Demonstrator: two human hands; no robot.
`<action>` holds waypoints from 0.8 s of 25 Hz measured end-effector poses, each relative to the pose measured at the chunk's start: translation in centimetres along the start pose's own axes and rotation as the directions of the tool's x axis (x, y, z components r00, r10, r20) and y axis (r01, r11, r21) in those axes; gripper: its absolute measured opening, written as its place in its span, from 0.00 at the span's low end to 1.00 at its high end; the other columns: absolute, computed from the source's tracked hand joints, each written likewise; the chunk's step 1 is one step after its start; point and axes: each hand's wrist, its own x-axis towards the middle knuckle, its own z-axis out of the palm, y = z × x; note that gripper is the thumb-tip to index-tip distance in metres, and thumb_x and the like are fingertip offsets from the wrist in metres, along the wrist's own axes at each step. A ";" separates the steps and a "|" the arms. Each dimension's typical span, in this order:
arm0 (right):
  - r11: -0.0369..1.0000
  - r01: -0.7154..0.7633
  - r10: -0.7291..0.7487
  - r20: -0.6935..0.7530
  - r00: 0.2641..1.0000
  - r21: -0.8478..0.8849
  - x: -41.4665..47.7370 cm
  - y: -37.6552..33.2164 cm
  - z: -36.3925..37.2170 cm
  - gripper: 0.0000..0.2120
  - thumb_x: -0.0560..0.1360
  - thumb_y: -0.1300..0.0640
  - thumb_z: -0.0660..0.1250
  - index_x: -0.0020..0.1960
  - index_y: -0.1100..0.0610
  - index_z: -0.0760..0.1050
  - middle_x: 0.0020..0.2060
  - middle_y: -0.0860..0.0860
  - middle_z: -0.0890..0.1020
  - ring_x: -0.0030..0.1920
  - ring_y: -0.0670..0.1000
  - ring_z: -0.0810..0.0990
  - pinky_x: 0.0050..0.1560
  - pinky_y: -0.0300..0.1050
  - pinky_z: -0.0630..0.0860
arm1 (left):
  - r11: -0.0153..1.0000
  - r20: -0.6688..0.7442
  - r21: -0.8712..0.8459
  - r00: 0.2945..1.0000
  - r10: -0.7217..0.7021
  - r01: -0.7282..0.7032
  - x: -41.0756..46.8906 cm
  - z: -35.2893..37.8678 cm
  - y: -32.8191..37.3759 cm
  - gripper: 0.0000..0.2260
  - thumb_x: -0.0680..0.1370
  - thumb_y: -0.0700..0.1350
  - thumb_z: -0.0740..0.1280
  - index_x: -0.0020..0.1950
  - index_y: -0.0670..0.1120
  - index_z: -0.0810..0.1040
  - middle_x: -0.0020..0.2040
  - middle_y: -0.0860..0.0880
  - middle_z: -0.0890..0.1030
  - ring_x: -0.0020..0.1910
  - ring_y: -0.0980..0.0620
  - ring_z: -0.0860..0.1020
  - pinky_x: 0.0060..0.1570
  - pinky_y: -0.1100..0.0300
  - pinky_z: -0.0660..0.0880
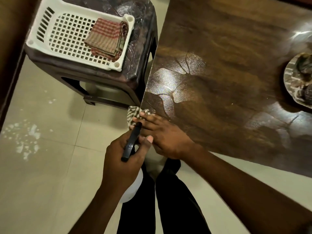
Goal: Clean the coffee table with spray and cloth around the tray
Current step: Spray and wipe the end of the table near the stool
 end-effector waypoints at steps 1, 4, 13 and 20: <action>0.997 0.063 -0.062 0.029 0.998 -0.041 -0.9 1.7 -0.4 0.29 0.83 0.55 0.57 0.84 0.48 0.63 0.85 0.49 0.60 0.87 0.53 0.52 0.84 0.58 0.56 | 1.000 -0.005 0.001 1.000 0.003 -0.003 -0.1 0.0 0.0 0.16 0.78 0.58 0.77 0.45 0.46 0.83 0.37 0.46 0.84 0.30 0.47 0.78 0.35 0.51 0.77; 0.980 -0.197 0.195 -0.086 0.977 -0.015 -3.1 5.5 -1.7 0.32 0.82 0.57 0.58 0.85 0.46 0.61 0.86 0.48 0.60 0.87 0.52 0.51 0.84 0.59 0.57 | 1.000 -0.024 0.009 1.000 0.013 -0.013 -0.6 -0.1 -0.3 0.25 0.78 0.59 0.76 0.38 0.40 0.75 0.30 0.42 0.76 0.29 0.42 0.73 0.36 0.49 0.73; 0.679 -0.602 0.703 -0.133 0.699 0.421 -7.8 -6.7 0.9 0.31 0.77 0.63 0.61 0.79 0.47 0.72 0.79 0.46 0.73 0.81 0.50 0.68 0.82 0.48 0.63 | 0.999 -0.017 -0.035 0.999 -0.027 0.026 -2.1 -1.8 5.1 0.17 0.77 0.62 0.67 0.38 0.50 0.78 0.31 0.49 0.81 0.31 0.54 0.79 0.37 0.65 0.74; -0.601 0.205 0.742 0.443 0.504 0.773 -10.8 -10.5 -10.5 0.23 0.82 0.71 0.53 0.72 0.64 0.77 0.66 0.60 0.84 0.69 0.57 0.80 0.76 0.50 0.69 | 0.994 -0.019 -0.101 0.999 -0.043 0.041 -5.8 -5.6 12.4 0.11 0.79 0.62 0.66 0.47 0.57 0.82 0.44 0.59 0.87 0.47 0.66 0.83 0.47 0.75 0.72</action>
